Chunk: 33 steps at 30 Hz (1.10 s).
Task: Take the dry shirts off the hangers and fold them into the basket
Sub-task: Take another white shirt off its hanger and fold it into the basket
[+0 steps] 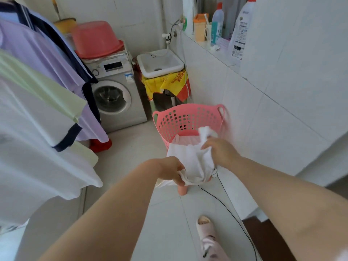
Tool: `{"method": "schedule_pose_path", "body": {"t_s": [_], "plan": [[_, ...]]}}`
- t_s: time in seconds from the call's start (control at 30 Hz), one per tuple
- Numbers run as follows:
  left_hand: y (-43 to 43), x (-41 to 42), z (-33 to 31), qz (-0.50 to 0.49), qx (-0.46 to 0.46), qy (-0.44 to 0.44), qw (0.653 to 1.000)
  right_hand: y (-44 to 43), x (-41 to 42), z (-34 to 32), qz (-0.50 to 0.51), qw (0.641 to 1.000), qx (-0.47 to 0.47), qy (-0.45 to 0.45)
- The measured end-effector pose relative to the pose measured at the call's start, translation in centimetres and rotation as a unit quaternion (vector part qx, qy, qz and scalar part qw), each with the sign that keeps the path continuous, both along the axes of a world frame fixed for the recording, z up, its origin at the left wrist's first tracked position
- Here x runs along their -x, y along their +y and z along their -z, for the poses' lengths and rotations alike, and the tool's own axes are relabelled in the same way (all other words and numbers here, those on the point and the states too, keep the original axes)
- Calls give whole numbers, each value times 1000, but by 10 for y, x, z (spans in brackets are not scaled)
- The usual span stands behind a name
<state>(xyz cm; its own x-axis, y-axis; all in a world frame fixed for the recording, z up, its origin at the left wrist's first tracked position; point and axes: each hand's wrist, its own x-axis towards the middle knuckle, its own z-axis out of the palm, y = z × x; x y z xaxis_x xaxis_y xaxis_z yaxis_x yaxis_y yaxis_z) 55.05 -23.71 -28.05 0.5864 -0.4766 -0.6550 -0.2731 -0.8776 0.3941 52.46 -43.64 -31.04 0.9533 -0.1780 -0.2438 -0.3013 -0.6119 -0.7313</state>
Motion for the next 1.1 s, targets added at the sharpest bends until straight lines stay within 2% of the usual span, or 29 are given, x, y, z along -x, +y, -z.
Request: {"method": "schedule_pose_path", "body": {"t_s": [0.07,0.13,0.27,0.37,0.43,0.5,0.57,0.63,0.7,0.77,0.8,0.87,0.97,1.1], "plan": [[1,-3,-2,15,-28,5,999,19,-7,1,-149,983,35,99],[5,-8,-5,28,-50,5,998,25,-13,4,-190,971,50,137],[15,-26,-21,0,-30,25,999,8,-27,23,-158,975,108,111],[19,-46,-35,-54,17,89,994,-1,-37,24,-176,957,119,195],[17,-60,-44,-54,29,111,992,1,-44,19,-233,942,165,175],[12,-77,-55,-40,26,139,989,7,-53,14,-271,933,213,100],[5,-96,-62,-33,21,170,985,9,-64,15,-288,928,222,77],[-3,-120,-66,-43,53,140,988,6,-72,20,-275,935,179,133],[-20,-147,-57,-133,142,-8,981,-8,-81,28,-216,955,81,188],[-28,-166,-35,-267,220,-146,927,-21,-89,32,-143,973,8,183],[-33,-174,-16,-303,216,-156,915,-33,-96,39,-107,978,-18,179],[-38,-169,19,-320,168,-96,927,-46,-104,40,-72,976,-67,196],[-51,-142,49,-343,132,3,930,-59,-113,36,-80,960,-118,241],[-70,-133,64,-408,141,69,899,-76,-124,38,-98,933,-206,278]]}}
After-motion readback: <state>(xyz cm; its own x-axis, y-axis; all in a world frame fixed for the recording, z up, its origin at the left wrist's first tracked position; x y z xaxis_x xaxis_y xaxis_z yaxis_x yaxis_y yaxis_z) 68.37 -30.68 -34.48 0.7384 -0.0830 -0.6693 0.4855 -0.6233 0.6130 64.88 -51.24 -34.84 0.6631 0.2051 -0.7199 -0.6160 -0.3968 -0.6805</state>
